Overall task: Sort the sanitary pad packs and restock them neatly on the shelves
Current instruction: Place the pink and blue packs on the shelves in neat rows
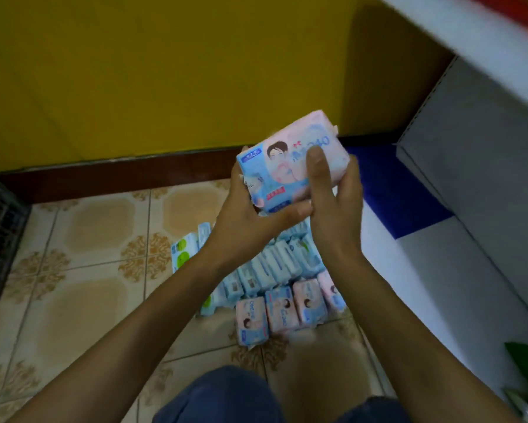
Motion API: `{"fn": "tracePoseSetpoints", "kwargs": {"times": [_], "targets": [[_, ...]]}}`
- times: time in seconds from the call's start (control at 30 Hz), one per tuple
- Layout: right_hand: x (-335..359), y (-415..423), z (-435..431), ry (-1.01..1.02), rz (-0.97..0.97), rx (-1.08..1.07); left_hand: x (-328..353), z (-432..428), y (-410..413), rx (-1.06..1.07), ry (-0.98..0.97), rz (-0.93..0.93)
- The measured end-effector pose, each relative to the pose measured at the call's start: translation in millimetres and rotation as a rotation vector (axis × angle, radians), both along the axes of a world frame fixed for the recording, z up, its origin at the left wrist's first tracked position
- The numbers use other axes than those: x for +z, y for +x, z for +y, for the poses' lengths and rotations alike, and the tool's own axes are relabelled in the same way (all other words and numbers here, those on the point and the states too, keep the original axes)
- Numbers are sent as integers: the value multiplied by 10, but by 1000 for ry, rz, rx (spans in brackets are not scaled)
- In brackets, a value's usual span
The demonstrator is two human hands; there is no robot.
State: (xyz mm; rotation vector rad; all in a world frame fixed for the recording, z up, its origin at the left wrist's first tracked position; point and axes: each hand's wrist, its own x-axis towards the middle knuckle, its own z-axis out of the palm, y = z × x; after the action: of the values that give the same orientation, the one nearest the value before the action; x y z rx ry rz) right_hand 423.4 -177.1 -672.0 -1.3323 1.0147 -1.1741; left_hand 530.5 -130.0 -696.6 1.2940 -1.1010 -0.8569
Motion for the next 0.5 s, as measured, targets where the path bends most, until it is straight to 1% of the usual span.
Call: {"fn": "tracePoseSetpoints", "kwargs": {"times": [0.07, 0.1, 0.2, 0.37, 0.43, 0.5], "targets": [[686, -80, 31, -36, -19, -24, 706, 3, 13, 15, -16, -119], [1047, -102, 54, -39, -47, -9, 1085, 11, 25, 27, -29, -143], [2209, -133, 154, -64, -78, 37, 2289, 48, 71, 25, -69, -115], [4043, -159, 324, -131, -43, -12, 4223, 151, 48, -3, -173, -153], [4691, -238, 443, -168, -28, -61, 4882, 178, 13, -24, -226, -224], [5236, -404, 561, -217, -17, -125, 5433, 166, -81, -6, -302, -369]]}}
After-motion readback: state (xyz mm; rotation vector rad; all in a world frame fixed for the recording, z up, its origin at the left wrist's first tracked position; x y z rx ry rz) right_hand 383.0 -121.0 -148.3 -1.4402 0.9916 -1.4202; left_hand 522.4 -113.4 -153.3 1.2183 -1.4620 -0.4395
